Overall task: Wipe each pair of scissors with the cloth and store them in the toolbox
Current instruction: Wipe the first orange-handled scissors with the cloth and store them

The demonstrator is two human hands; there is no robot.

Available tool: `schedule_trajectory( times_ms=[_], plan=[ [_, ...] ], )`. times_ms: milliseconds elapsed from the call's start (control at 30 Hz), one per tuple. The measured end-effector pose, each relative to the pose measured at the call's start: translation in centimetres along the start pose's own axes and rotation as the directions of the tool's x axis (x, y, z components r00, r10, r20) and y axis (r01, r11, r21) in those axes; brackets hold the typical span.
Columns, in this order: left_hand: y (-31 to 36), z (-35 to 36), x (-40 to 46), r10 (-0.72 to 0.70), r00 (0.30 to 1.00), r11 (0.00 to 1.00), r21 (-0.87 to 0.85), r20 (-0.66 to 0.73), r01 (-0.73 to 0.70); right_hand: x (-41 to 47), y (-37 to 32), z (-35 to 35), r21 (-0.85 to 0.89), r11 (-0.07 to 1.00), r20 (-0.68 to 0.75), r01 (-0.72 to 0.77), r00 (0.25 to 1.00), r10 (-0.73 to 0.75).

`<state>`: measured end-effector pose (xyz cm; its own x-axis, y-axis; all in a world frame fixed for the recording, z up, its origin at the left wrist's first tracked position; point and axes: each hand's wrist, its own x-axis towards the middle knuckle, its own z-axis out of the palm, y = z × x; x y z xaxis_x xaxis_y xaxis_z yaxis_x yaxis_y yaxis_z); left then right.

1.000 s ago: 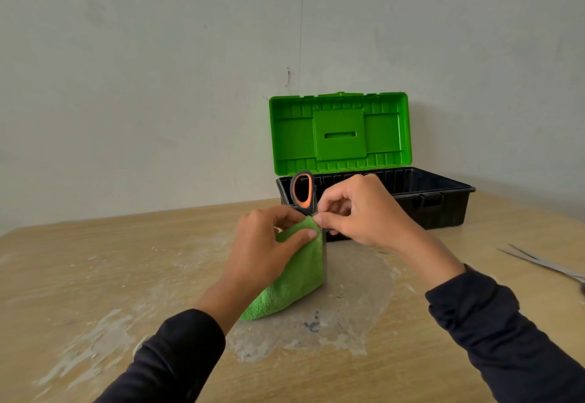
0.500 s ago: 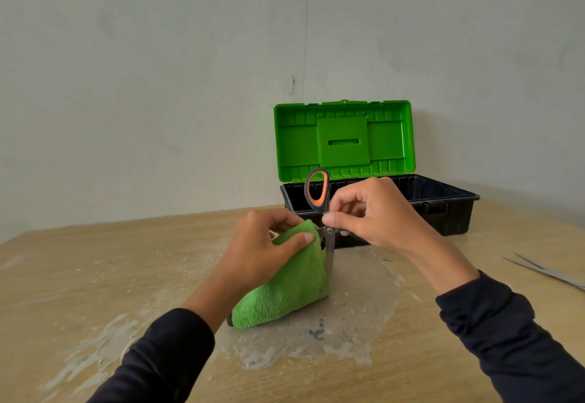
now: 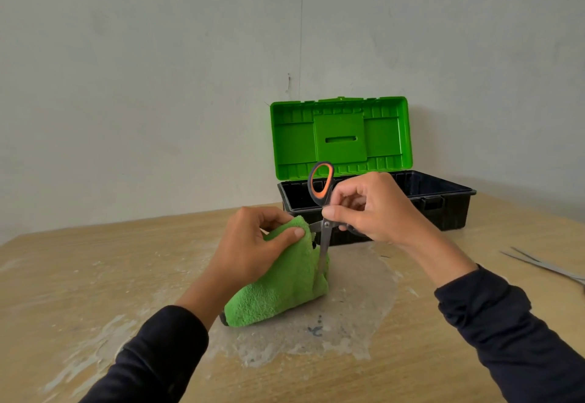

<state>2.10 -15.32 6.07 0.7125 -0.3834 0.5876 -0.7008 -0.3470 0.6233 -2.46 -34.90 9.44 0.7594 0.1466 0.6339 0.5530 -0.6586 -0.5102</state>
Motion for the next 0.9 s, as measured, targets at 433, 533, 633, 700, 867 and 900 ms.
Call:
schedule_trajectory(
  times_ms=[433, 533, 633, 700, 867, 900],
  plan=[
    [0.0, 1.0, -0.2, 0.014, 0.999, 0.998, -0.056, 0.041, -0.011, -0.2, -0.4, 1.1, 0.011, 1.000, 0.041, -0.007, 0.999, 0.007],
    [0.0, 0.7, -0.1, 0.025, 0.999, 0.997, -0.067, 0.020, -0.024, -0.1, -0.2, 0.4, 0.050, 0.998, 0.033, -0.022, 0.999, 0.021],
    [-0.1, 0.3, -0.2, 0.011, 1.000, 0.998, -0.058, 0.002, -0.011, 0.0, 0.3, -0.1, 0.067, 0.997, 0.015, -0.033, 0.999, 0.032],
    [0.1, 0.2, -0.2, 0.014, 1.000, 0.999, -0.046, 0.003, -0.014, 0.1, 0.6, -0.3, 0.061, 0.997, 0.009, -0.037, 0.999, 0.036],
    [-0.1, 0.0, -0.2, 0.011, 1.000, 1.000, -0.029, -0.008, -0.011, 0.1, 1.1, -1.1, 0.054, 0.997, -0.010, -0.059, 0.998, 0.060],
    [-0.2, 0.0, -0.2, 0.010, 1.000, 0.999, -0.034, -0.012, -0.011, 0.1, 1.1, -1.2, 0.053, 0.997, -0.012, -0.062, 0.998, 0.063]
  ],
)
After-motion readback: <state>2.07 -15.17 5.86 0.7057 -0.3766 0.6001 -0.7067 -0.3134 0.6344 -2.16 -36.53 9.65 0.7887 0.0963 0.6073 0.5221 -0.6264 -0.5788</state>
